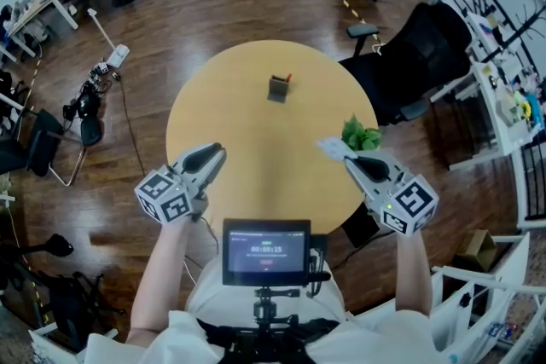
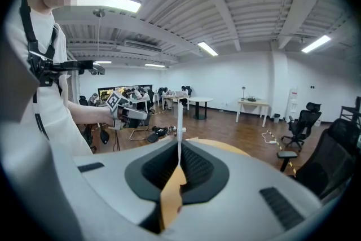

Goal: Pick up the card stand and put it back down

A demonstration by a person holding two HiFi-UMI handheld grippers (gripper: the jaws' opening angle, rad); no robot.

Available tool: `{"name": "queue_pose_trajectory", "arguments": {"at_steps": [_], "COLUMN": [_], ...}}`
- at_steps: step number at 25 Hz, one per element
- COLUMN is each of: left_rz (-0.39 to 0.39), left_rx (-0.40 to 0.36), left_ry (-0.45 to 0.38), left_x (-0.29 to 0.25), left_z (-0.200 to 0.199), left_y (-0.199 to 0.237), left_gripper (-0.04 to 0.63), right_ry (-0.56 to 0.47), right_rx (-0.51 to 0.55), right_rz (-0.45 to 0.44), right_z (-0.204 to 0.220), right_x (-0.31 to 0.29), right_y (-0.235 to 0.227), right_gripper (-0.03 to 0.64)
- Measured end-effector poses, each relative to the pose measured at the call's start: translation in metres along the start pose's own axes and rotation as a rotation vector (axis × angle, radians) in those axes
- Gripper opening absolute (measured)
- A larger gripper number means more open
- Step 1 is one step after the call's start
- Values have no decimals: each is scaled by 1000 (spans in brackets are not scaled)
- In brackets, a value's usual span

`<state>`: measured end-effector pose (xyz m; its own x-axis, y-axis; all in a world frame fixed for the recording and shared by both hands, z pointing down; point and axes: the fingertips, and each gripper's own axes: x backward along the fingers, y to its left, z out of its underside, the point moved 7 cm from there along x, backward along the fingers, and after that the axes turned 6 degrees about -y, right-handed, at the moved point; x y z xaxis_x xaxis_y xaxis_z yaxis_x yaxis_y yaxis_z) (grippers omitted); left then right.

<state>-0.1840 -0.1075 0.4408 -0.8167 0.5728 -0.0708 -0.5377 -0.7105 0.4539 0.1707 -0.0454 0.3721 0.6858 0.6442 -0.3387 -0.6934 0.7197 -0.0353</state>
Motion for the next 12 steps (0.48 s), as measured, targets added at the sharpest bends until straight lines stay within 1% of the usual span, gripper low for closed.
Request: {"name": "queue_pose_trajectory", "arguments": {"at_steps": [3, 8, 12], "left_rz": [-6, -23, -34], "left_rx": [-5, -37, -34], "left_ry": [20, 47, 55], "left_x": [3, 4, 5], "left_z": [4, 5, 11], "left_y": [-4, -8, -13], "left_gripper": [62, 61, 61], "right_ry": [11, 12, 24], "right_rx": [-3, 7, 2], "right_rz": [-5, -6, -11], "right_z": [6, 13, 23], "right_x": [-2, -6, -9], "right_y": [2, -1, -3], "right_gripper": [28, 28, 28]}}
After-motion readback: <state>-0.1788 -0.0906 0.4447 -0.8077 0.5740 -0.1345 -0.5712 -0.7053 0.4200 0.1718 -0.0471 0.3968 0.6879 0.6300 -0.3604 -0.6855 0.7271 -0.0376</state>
